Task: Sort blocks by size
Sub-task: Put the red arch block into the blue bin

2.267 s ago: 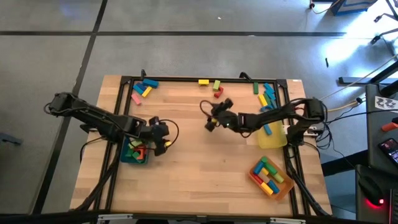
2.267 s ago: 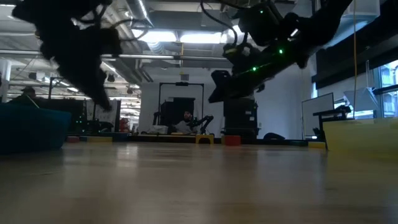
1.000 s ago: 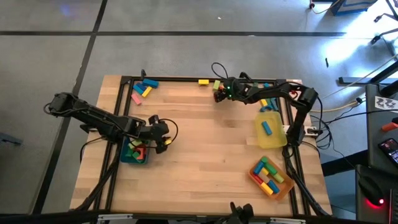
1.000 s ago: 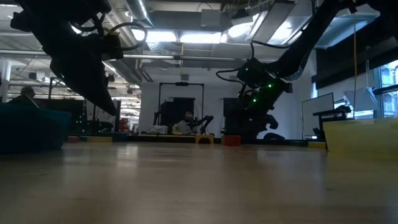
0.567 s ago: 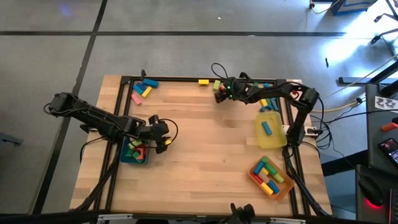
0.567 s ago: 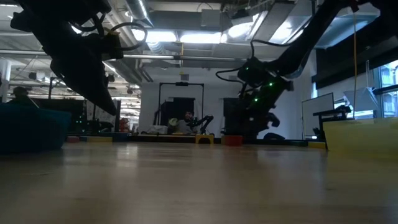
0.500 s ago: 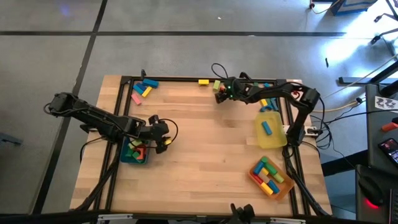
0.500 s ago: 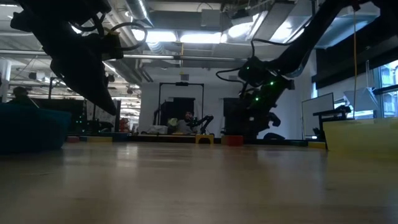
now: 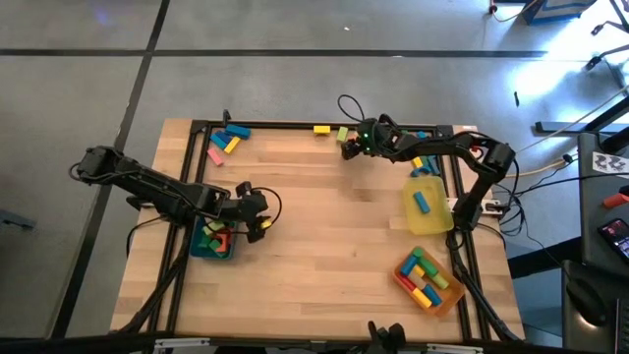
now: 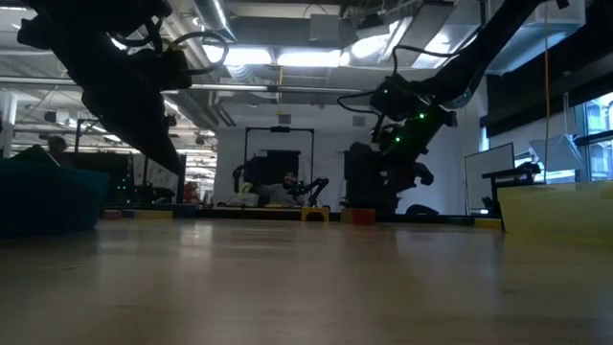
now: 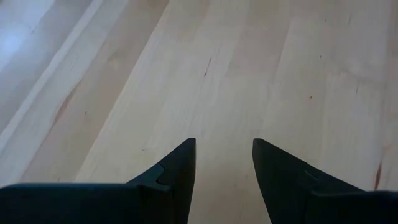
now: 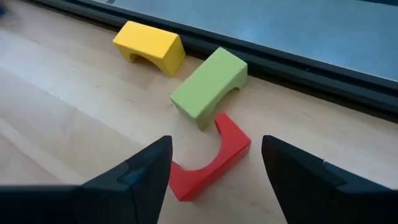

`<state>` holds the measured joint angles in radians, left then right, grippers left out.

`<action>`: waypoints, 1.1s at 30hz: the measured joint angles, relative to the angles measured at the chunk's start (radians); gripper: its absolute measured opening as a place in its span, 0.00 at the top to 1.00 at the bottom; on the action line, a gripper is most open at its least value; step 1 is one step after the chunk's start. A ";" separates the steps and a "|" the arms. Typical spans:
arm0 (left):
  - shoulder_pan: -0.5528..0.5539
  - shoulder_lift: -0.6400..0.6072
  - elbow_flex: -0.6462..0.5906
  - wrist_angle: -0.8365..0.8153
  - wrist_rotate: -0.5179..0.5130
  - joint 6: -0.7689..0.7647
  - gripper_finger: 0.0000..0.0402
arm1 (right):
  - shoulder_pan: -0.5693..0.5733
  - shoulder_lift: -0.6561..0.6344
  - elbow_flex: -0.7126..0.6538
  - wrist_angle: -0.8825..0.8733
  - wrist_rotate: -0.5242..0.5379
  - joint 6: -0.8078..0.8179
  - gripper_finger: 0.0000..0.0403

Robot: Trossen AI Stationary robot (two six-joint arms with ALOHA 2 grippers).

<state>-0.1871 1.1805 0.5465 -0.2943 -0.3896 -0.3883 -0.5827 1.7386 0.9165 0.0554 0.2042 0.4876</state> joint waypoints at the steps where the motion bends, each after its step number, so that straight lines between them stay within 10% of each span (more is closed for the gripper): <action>1: 0.000 0.000 0.000 0.000 0.000 0.003 0.64 | 0.000 0.000 0.000 -0.001 0.008 0.001 0.38; 33: 0.000 0.000 0.000 -0.005 -0.007 0.010 0.64 | -0.001 0.095 0.031 -0.093 -0.005 -0.047 0.38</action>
<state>-0.1871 1.1805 0.5461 -0.2993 -0.3962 -0.3782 -0.5835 1.8333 0.9471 -0.0372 0.1996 0.4408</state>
